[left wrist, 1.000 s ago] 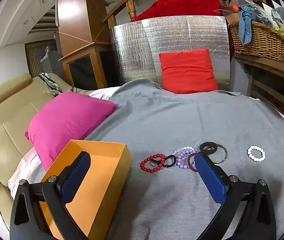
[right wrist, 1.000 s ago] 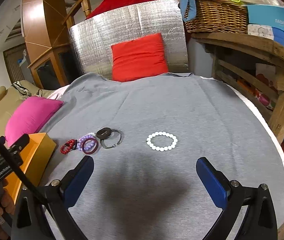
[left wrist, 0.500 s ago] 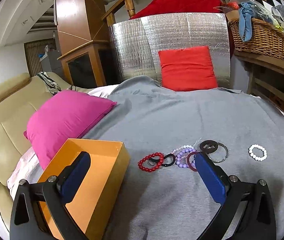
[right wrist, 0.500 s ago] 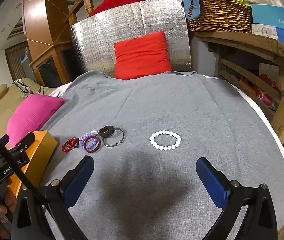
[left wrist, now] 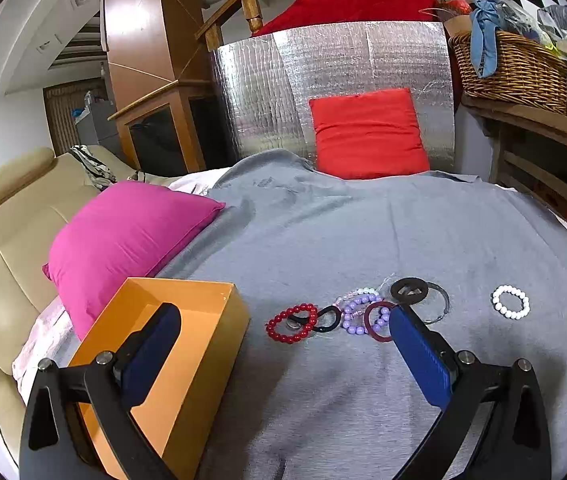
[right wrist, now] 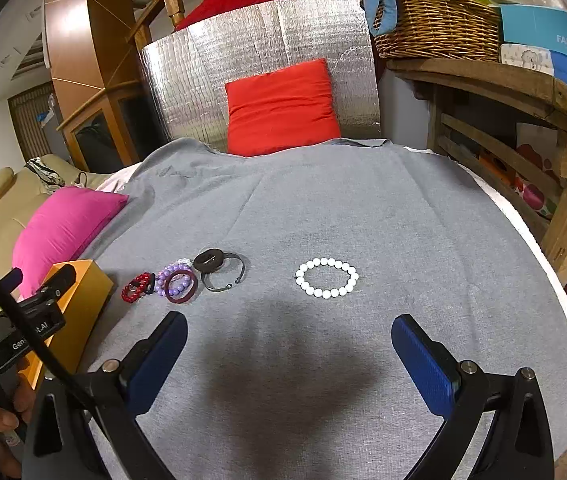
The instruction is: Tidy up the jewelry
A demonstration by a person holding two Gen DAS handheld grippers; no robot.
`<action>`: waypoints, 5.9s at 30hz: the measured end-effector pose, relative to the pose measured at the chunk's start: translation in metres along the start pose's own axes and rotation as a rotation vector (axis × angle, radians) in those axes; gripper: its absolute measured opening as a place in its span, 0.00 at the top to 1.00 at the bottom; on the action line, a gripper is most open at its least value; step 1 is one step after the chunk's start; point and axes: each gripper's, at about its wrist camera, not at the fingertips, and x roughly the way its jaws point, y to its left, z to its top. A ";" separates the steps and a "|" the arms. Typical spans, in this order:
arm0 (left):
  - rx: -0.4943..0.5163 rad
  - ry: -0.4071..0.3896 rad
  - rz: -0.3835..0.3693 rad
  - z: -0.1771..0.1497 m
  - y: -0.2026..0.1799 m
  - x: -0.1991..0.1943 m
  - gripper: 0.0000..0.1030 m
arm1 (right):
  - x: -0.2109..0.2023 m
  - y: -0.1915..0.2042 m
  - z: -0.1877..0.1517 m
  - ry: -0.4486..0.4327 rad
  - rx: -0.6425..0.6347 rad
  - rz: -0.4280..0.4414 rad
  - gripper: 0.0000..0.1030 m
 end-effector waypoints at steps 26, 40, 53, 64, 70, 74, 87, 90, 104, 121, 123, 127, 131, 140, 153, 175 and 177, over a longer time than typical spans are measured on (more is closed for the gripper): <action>-0.066 0.383 -0.286 -0.014 -0.021 0.138 0.04 | 0.174 -0.038 0.020 0.304 0.003 -0.107 0.31; -0.096 0.399 -0.507 -0.018 -0.054 0.161 0.89 | 0.154 -0.063 0.016 0.269 0.079 -0.031 0.88; -0.060 0.339 -0.621 -0.013 -0.056 0.131 0.93 | 0.125 -0.094 0.016 0.254 0.169 0.054 0.89; -0.028 0.356 -0.600 -0.019 -0.046 0.132 0.93 | 0.107 -0.086 0.027 0.185 0.201 0.129 0.89; -0.064 0.422 -0.623 -0.025 -0.055 0.143 0.81 | 0.099 -0.078 0.027 0.160 0.208 0.159 0.89; -0.108 0.447 -0.609 -0.025 -0.061 0.153 0.70 | 0.104 -0.081 0.024 0.188 0.211 0.156 0.89; -0.047 0.378 -0.587 -0.024 -0.086 0.152 0.84 | 0.151 -0.088 0.024 0.249 0.182 -0.044 0.76; -0.034 0.378 -0.611 -0.024 -0.089 0.151 0.93 | 0.164 -0.076 0.019 0.248 0.112 -0.094 0.89; -0.111 0.250 -0.623 -0.006 -0.010 0.082 0.95 | 0.109 -0.038 0.042 0.103 0.069 0.006 0.90; -0.304 0.154 -0.265 -0.017 0.182 0.035 0.95 | 0.051 0.177 0.049 0.082 -0.112 0.423 0.90; -0.357 0.210 -0.225 -0.027 0.205 0.066 0.95 | 0.059 0.208 0.050 0.109 -0.132 0.467 0.90; -0.411 0.292 -0.200 -0.042 0.228 0.115 0.95 | 0.080 0.257 0.051 0.160 -0.169 0.508 0.90; -0.414 0.314 -0.137 -0.044 0.238 0.143 0.95 | 0.108 0.292 0.049 0.234 -0.174 0.529 0.90; -0.464 0.400 -0.022 -0.059 0.251 0.181 0.95 | 0.171 0.342 0.030 0.380 -0.243 0.412 0.90; -0.459 0.394 0.033 -0.052 0.254 0.172 0.68 | 0.177 0.324 0.036 0.400 -0.165 0.461 0.80; -0.291 0.148 -0.027 0.008 0.164 0.113 0.55 | 0.127 0.046 0.045 0.240 0.279 0.343 0.78; -0.261 0.130 -0.050 0.013 0.145 0.109 0.55 | 0.134 0.035 0.042 0.259 0.314 0.345 0.77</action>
